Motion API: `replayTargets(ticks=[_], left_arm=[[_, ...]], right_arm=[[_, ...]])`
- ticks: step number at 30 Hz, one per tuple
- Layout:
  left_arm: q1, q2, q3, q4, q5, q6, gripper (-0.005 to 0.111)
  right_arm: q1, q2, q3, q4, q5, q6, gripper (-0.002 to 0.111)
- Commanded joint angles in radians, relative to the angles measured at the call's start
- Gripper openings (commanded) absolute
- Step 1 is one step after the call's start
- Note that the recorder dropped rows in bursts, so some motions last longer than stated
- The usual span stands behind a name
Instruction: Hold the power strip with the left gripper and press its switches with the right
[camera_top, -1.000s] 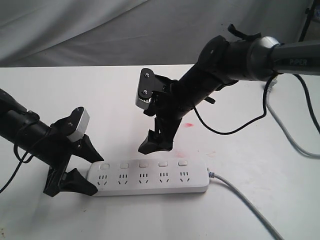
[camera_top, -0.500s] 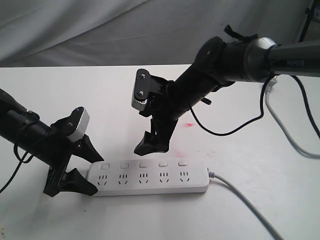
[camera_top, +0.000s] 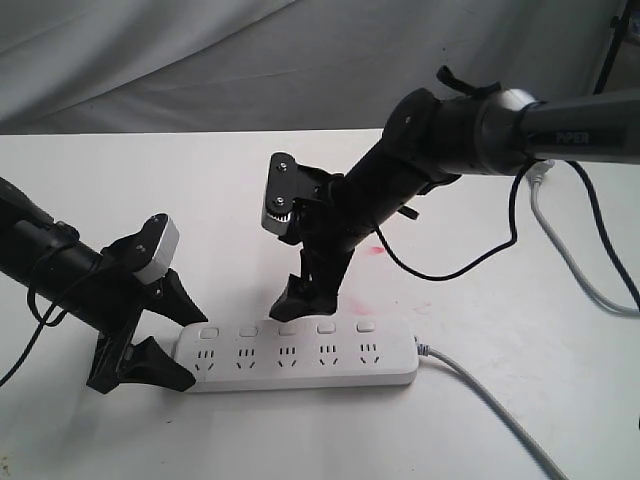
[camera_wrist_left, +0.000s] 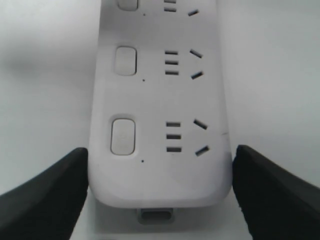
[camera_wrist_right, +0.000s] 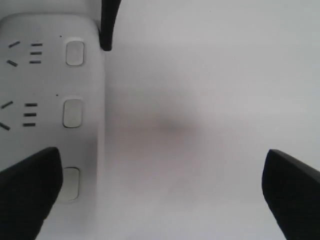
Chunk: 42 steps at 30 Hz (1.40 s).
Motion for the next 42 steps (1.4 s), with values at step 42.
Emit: replayTargets(ticks=[42], left_arm=[[-0.006, 0.003, -0.001, 0.020, 0.002, 0.005, 0.050]], right_arm=[[0.003, -0.064, 0.090, 0.032, -0.120, -0.041, 0.105]])
